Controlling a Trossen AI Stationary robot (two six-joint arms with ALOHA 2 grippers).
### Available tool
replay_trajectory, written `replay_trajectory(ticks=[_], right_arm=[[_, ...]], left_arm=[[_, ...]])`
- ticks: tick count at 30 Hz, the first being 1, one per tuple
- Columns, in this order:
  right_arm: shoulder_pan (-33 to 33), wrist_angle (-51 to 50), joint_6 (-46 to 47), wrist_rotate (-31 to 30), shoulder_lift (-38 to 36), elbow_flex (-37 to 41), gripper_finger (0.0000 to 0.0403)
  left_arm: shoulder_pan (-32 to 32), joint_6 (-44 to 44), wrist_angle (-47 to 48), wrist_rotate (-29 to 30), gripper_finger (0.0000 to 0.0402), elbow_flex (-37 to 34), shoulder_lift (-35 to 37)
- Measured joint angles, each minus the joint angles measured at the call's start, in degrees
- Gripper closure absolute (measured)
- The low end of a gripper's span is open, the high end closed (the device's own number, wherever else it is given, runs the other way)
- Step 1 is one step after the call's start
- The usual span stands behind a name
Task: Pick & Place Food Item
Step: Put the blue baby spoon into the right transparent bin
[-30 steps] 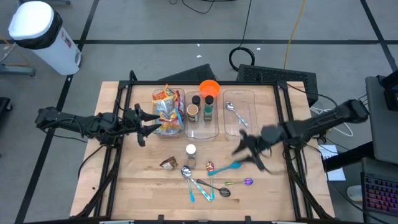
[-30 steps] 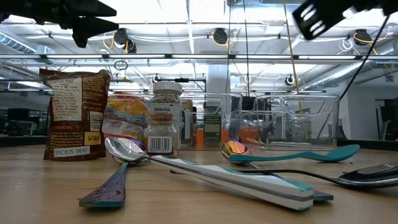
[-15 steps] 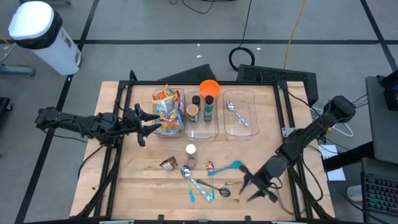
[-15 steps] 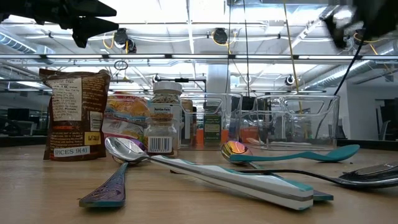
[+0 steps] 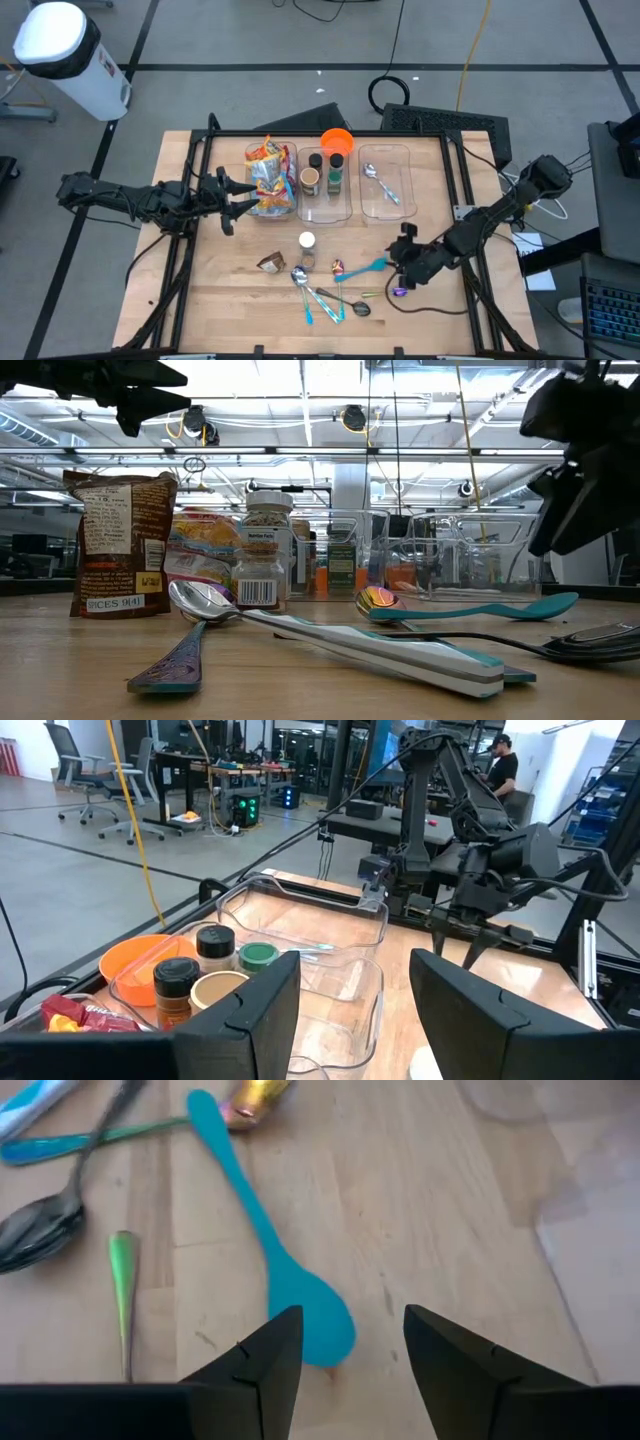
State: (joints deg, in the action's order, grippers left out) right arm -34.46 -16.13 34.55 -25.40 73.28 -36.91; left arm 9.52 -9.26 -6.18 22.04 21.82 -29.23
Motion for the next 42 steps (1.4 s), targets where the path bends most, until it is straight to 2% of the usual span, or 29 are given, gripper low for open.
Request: replay_trajectory(ticks=[3,7,12,16,19,28,42], right_arm=[[0.4,-1.2,4.8,0.6,0.4,0.0,0.0236],[0.4,-3.1,11.5,4.5,0.7,0.0,0.0236],[0.4,-2.7,18.1,4.5,0.7,0.3,0.0236],[1.8,2.0,25.3,5.5,0.7,3.9,0.0236],[3.5,7.8,28.6,9.4,0.7,8.3,0.0236],[7.4,25.5,26.4,13.5,-0.2,15.9,0.0236],[10.1,26.6,25.8,12.8,0.0,16.0,0.0236]], left_arm=[[0.0,0.0,0.0,0.0,0.0204,0.0,0.0],[0.0,0.0,0.0,0.0,0.0203,0.0,0.0],[0.0,-0.2,0.0,0.0,0.0204,0.0,0.0],[0.0,-0.3,0.0,0.0,0.0204,0.0,0.0],[0.0,-1.0,0.0,0.0,0.0204,0.0,0.0],[0.0,-1.7,0.0,0.0,0.0204,0.0,0.0],[0.0,-1.7,0.0,0.0,0.0204,0.0,0.0]])
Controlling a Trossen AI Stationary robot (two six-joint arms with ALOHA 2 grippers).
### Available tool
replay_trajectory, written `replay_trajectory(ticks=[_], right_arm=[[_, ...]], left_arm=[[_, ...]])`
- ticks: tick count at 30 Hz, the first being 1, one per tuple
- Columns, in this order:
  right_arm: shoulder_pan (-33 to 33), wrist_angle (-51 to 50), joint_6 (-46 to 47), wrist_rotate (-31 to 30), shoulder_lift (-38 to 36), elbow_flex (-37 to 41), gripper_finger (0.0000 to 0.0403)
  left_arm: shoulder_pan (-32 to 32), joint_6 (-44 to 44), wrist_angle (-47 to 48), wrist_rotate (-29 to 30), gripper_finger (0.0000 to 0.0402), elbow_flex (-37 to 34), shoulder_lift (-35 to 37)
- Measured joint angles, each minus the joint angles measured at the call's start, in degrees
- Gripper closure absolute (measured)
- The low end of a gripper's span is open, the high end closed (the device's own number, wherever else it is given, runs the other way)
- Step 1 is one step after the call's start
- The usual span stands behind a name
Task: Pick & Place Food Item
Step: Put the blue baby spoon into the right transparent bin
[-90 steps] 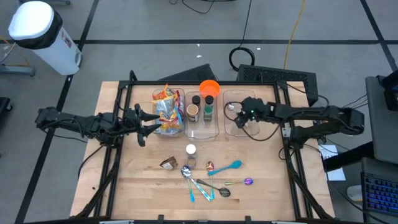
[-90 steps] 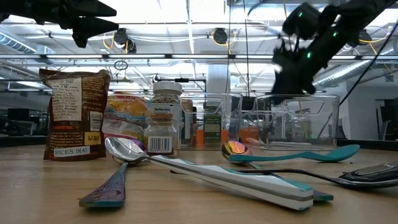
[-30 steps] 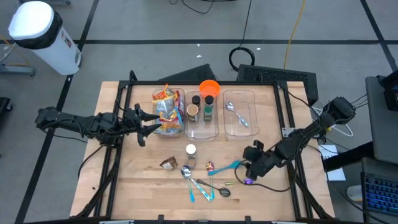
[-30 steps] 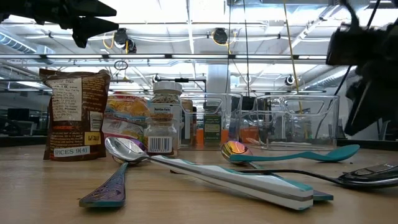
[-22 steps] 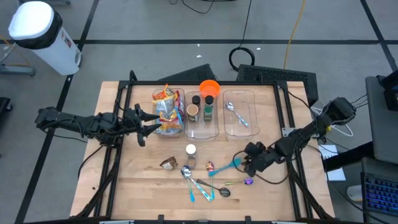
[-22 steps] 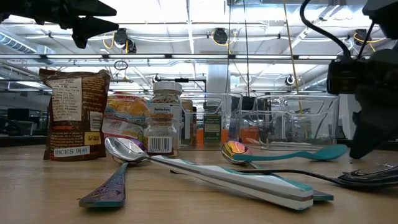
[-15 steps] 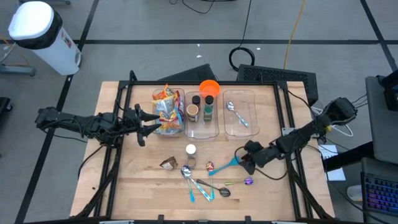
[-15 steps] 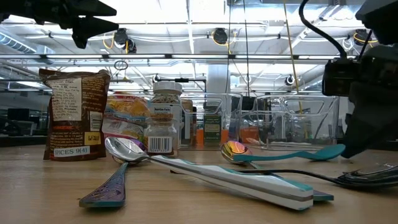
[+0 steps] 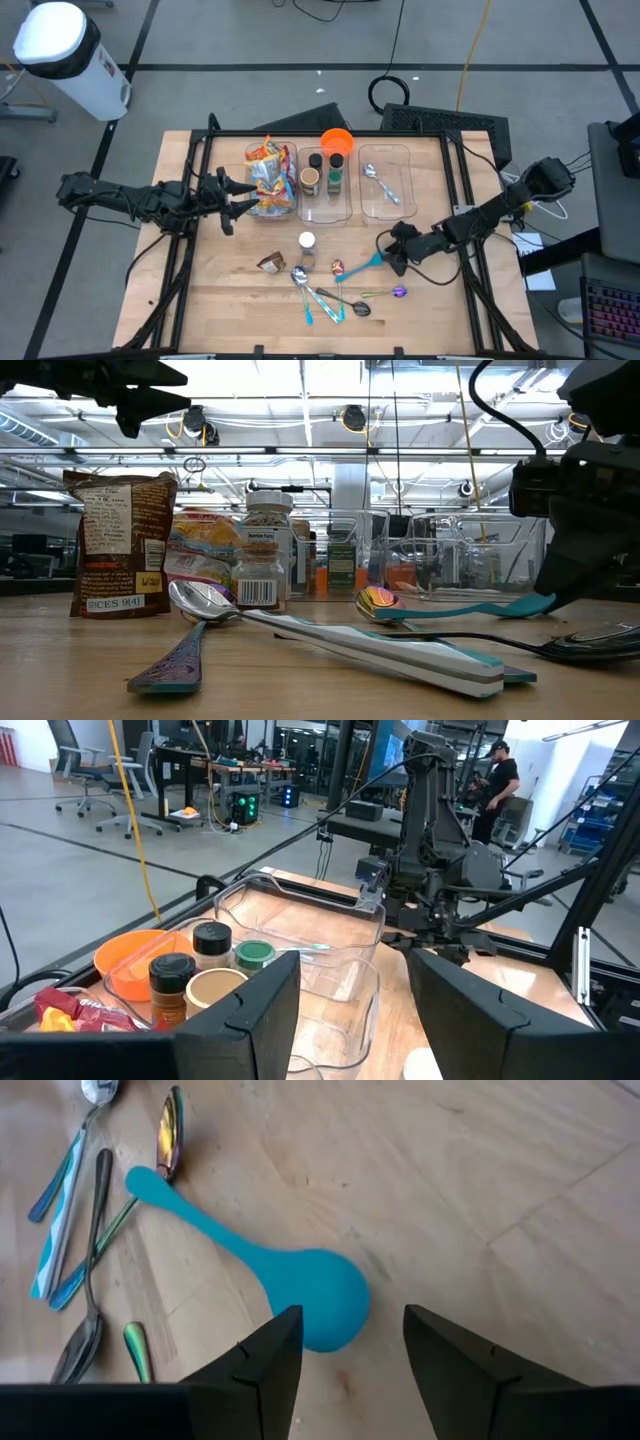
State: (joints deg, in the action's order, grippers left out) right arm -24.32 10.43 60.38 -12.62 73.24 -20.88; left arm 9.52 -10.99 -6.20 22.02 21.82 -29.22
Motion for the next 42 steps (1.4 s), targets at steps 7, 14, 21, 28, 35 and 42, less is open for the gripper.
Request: replay_trajectory(ticks=[7,14,21,28,35,42], right_arm=[[0.0,-0.2,0.0,1.6,0.7,-0.1,0.0251],[0.0,-0.1,0.0,1.2,0.8,-0.1,0.0313],[0.4,2.5,-4.2,0.9,0.8,0.0,0.0388],[0.2,9.7,-12.9,3.4,-1.0,0.0,0.0399],[0.2,17.1,-25.1,3.5,-6.7,0.0,0.0401],[0.8,19.2,-36.6,3.4,-18.4,-0.1,0.0402]], left_arm=[[0.0,0.0,0.0,0.0,0.0204,0.0,0.0],[0.0,0.0,0.0,0.0,0.0204,0.0,0.0],[0.0,0.1,0.0,0.0,0.0204,0.0,0.0],[0.0,0.1,0.0,0.0,0.0204,0.0,0.0],[0.0,0.1,0.0,0.0,0.0204,0.0,0.0],[0.0,0.1,0.0,0.0,0.0204,0.0,0.0]])
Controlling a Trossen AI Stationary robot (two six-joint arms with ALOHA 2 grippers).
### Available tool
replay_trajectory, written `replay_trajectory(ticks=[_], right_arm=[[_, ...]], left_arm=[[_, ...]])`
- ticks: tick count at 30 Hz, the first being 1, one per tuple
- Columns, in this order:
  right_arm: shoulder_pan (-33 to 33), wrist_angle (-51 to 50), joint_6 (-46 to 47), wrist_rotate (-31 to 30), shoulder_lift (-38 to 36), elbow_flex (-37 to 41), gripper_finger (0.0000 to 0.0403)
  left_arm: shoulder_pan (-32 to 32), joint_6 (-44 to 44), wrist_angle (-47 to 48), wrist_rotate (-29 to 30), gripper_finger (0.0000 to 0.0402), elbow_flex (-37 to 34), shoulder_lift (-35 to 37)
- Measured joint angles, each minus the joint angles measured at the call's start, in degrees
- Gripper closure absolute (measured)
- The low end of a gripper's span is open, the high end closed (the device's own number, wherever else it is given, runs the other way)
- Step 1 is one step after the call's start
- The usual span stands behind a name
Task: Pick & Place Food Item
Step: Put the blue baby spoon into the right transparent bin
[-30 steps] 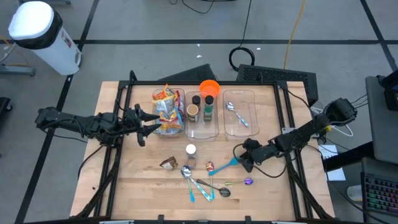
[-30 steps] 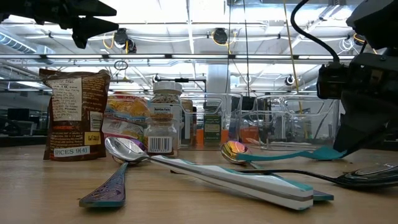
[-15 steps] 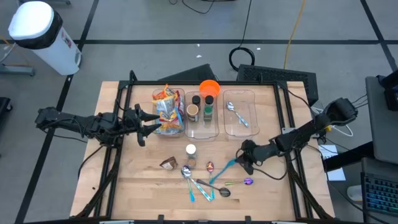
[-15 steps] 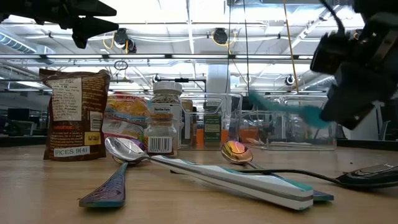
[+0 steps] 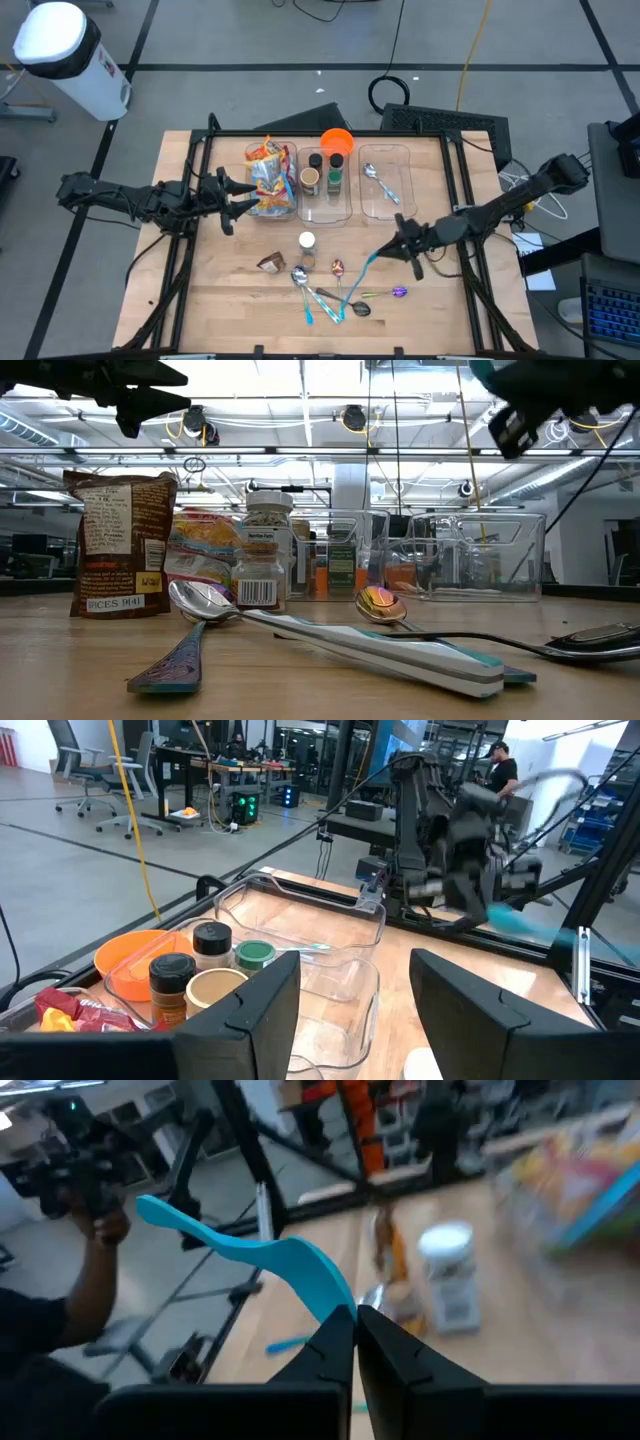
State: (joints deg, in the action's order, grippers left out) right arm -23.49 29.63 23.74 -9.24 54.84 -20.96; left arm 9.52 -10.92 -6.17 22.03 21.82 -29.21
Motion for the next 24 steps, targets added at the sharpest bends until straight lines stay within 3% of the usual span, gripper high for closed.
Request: replay_trajectory(ticks=[3,7,11,14,19,24], right_arm=[[1.6,-6.8,-4.0,-1.4,-6.7,-2.6,0.0402],[4.2,-29.2,-9.8,-12.1,-13.2,-12.1,0.0402],[8.6,-54.5,-11.4,-22.0,-13.6,-25.1,0.0402],[13.4,-67.8,-12.3,-25.1,-11.9,-33.5,0.0402],[21.3,-78.1,-20.7,-24.4,-8.8,-40.8,0.0402],[27.6,-80.3,-31.0,-12.3,-4.4,-41.6,0.0403]], left_arm=[[0.0,0.0,0.0,0.0,0.0204,0.0,0.0],[0.0,0.0,0.0,0.0,0.0204,0.0,0.0],[0.0,0.0,0.0,0.0,0.0204,0.0,0.0],[0.0,0.0,0.0,0.0,0.0204,0.0,0.0],[0.0,0.0,0.0,0.0,0.0204,0.0,0.0],[0.0,0.0,0.0,0.0,0.0204,0.0,0.0]])
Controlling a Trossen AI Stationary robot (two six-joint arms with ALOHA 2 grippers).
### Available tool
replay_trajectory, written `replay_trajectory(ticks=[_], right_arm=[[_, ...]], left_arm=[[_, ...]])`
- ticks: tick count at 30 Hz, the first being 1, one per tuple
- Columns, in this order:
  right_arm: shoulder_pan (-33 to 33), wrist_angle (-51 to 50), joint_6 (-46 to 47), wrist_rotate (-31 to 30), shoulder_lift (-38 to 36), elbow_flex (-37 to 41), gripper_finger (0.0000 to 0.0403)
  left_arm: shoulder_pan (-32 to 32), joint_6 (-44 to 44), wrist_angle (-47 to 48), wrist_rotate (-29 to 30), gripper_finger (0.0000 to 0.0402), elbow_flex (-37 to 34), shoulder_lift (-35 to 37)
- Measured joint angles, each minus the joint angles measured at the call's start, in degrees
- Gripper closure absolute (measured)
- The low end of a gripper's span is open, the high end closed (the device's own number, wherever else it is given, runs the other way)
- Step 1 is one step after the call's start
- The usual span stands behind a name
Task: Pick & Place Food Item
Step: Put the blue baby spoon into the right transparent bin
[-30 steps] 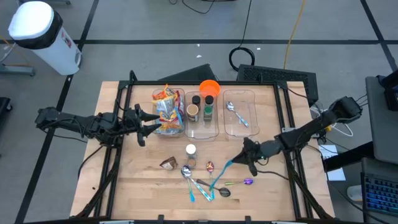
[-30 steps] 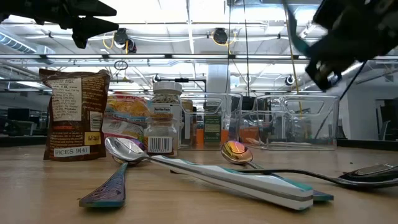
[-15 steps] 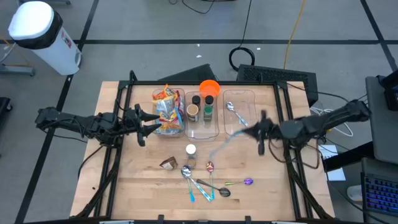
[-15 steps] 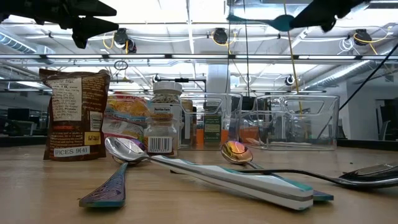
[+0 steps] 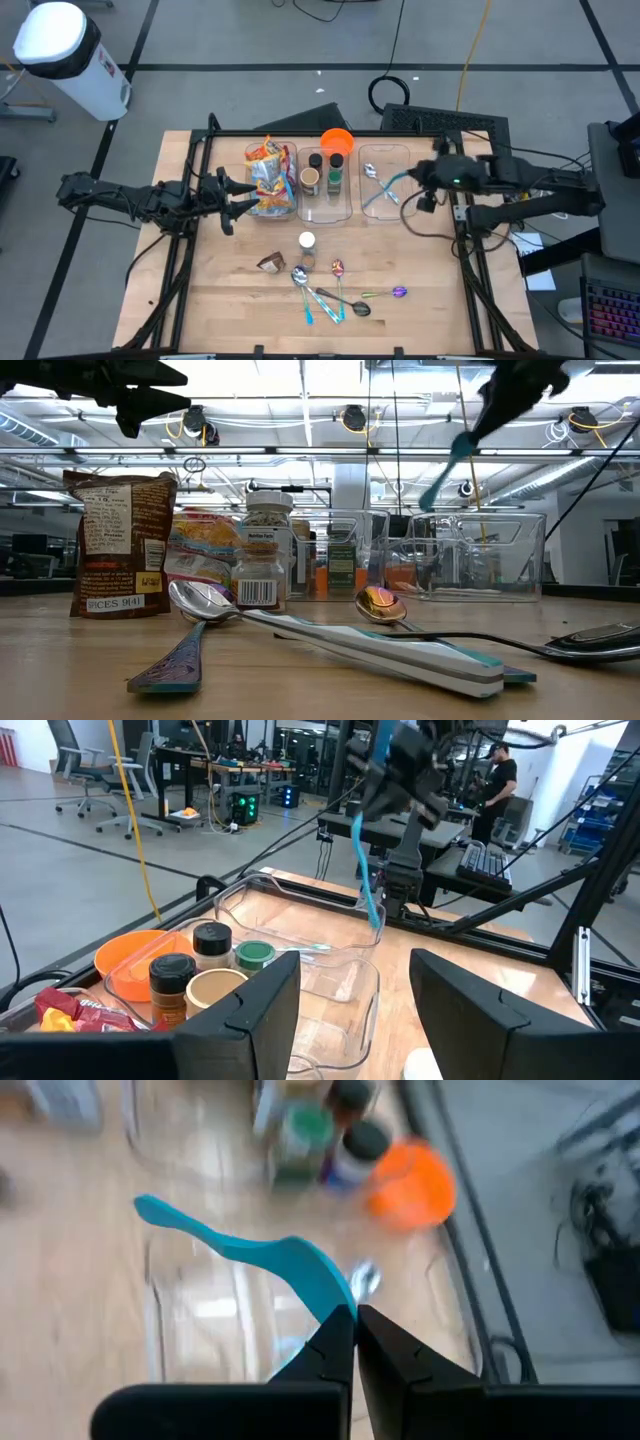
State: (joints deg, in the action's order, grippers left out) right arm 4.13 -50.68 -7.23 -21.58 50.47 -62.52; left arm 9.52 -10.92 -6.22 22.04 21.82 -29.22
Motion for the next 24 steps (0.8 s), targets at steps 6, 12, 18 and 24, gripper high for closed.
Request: replay_trajectory(ticks=[6,12,18,24], right_arm=[[4.4,-2.7,-2.3,-0.7,8.9,0.0,0.0403],[6.9,-2.6,-3.9,-0.9,15.7,0.0,0.0402],[7.2,3.0,-3.0,-1.1,15.7,0.0,0.0402],[5.2,4.2,-7.4,-16.3,11.7,0.0,0.0402]], left_arm=[[0.0,0.0,0.0,0.0,0.0204,0.0,0.0],[0.0,0.0,0.0,0.0,0.0204,0.0,0.0],[0.0,0.0,0.0,0.0,0.0204,0.0,0.0],[0.0,0.0,0.0,0.0,0.0204,0.0,0.0]])
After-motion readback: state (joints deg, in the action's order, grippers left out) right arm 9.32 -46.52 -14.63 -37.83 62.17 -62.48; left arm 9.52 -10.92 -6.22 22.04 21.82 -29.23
